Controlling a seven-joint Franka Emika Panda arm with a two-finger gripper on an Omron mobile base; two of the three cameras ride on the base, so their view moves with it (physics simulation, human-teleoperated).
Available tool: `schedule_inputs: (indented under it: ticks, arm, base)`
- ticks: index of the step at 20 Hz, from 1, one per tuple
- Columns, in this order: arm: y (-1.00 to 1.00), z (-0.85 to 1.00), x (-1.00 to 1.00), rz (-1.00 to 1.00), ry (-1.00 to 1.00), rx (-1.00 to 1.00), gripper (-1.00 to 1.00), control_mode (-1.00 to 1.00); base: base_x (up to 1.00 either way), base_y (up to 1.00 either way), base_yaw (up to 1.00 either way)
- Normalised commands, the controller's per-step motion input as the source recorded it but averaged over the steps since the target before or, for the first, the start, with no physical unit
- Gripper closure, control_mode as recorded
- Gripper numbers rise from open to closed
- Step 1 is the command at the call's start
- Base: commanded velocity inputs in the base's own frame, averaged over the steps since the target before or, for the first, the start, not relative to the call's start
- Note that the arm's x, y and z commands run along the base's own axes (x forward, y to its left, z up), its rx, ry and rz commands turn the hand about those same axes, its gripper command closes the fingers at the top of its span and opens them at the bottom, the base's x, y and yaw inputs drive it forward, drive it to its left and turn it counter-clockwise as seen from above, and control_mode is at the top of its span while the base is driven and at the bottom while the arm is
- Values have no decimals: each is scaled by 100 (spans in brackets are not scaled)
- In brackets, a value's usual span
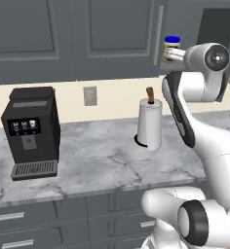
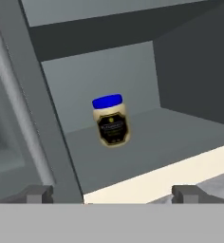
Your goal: Move the ketchup and mayonnaise from the cabinet to the dining counter.
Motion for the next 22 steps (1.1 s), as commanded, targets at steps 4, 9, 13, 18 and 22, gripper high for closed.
schedule_inputs:
  ticks: [4, 9, 13, 18, 22]
  arm:
    - [-80, 0, 49, -10, 0, 0, -100, -100]
    - [-100, 0, -14, -18, 0, 0, -100, -100]
    - [-100, 0, -43, -22, 0, 0, -100, -100]
    - [-100, 0, -32, -21, 0, 0, -100, -100]
    - [-66, 4, -53, -5, -4, 1, -100, -100]
  base:
    - [0, 0, 0]
    - [0, 0, 0]
    - [0, 0, 0]
    - [0, 0, 0]
    - [0, 0, 0]
